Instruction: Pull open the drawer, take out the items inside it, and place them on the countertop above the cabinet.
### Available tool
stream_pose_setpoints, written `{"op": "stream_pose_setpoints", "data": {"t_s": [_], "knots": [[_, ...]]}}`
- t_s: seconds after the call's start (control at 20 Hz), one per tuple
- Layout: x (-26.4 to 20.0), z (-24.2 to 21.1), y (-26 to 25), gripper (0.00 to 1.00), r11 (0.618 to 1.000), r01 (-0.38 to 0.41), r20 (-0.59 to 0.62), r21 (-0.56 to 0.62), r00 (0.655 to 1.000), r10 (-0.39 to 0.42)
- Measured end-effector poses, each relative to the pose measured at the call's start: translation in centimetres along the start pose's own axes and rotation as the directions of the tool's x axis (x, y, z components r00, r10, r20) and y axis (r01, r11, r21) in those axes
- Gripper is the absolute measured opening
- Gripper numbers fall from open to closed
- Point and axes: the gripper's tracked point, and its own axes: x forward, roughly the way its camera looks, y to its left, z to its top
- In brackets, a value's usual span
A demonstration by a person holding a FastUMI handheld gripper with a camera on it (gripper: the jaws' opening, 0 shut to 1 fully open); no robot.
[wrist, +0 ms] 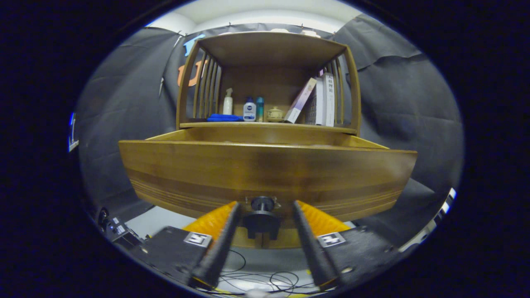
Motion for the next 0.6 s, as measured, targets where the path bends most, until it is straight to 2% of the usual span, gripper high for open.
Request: {"op": "stream_pose_setpoints", "data": {"t_s": [0.2, 0.6], "knots": [[-2.0, 1.1, -0.5, 1.0, 1.0, -0.016, 0.023, 0.024, 1.0, 0.015], [-6.9, 10.2, -1.4, 1.0, 0.996, -0.073, 0.117, 0.052, 0.991, 0.067]]}}
